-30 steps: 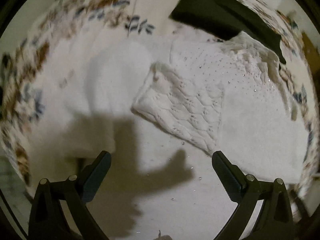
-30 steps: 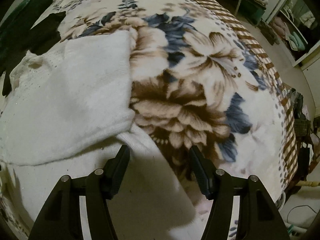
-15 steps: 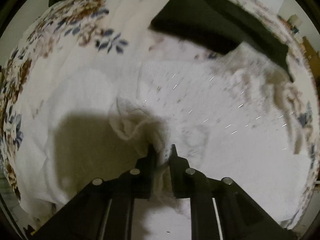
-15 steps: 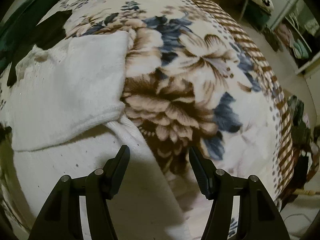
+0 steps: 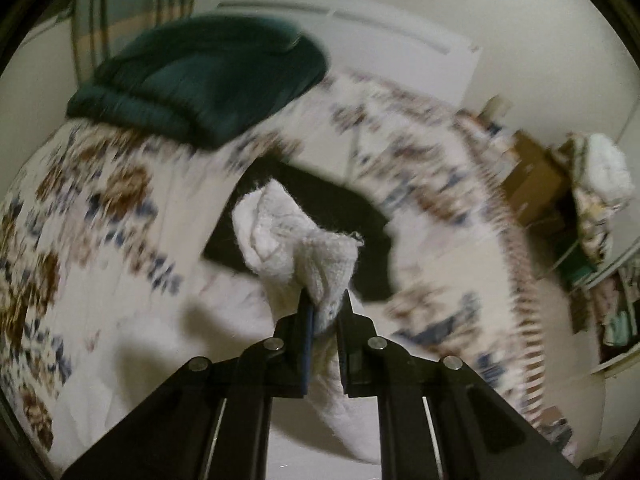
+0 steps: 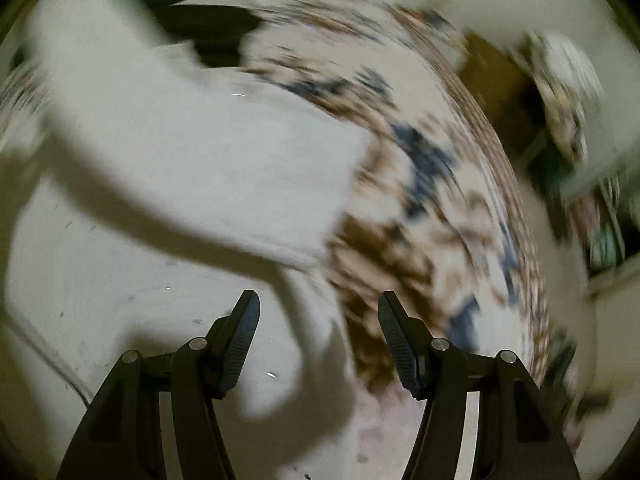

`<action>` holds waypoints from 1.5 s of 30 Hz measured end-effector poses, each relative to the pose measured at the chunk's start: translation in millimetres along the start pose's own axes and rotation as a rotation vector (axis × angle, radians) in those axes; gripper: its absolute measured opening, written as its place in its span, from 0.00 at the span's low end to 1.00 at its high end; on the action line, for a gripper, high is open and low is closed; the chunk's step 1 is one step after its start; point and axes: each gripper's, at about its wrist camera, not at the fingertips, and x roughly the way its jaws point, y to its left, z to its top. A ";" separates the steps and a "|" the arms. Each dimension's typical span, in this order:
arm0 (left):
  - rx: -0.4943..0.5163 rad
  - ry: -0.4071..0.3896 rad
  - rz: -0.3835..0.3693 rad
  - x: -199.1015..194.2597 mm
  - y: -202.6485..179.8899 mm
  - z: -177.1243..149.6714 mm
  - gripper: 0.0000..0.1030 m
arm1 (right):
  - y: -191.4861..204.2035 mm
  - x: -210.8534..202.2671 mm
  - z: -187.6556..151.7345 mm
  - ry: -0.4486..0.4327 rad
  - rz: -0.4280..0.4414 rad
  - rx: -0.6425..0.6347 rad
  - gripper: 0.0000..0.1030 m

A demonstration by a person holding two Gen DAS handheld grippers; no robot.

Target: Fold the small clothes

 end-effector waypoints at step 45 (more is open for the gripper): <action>-0.184 0.262 0.250 75.0 139.6 -159.7 0.09 | -51.2 65.3 20.8 0.112 -0.233 0.130 0.57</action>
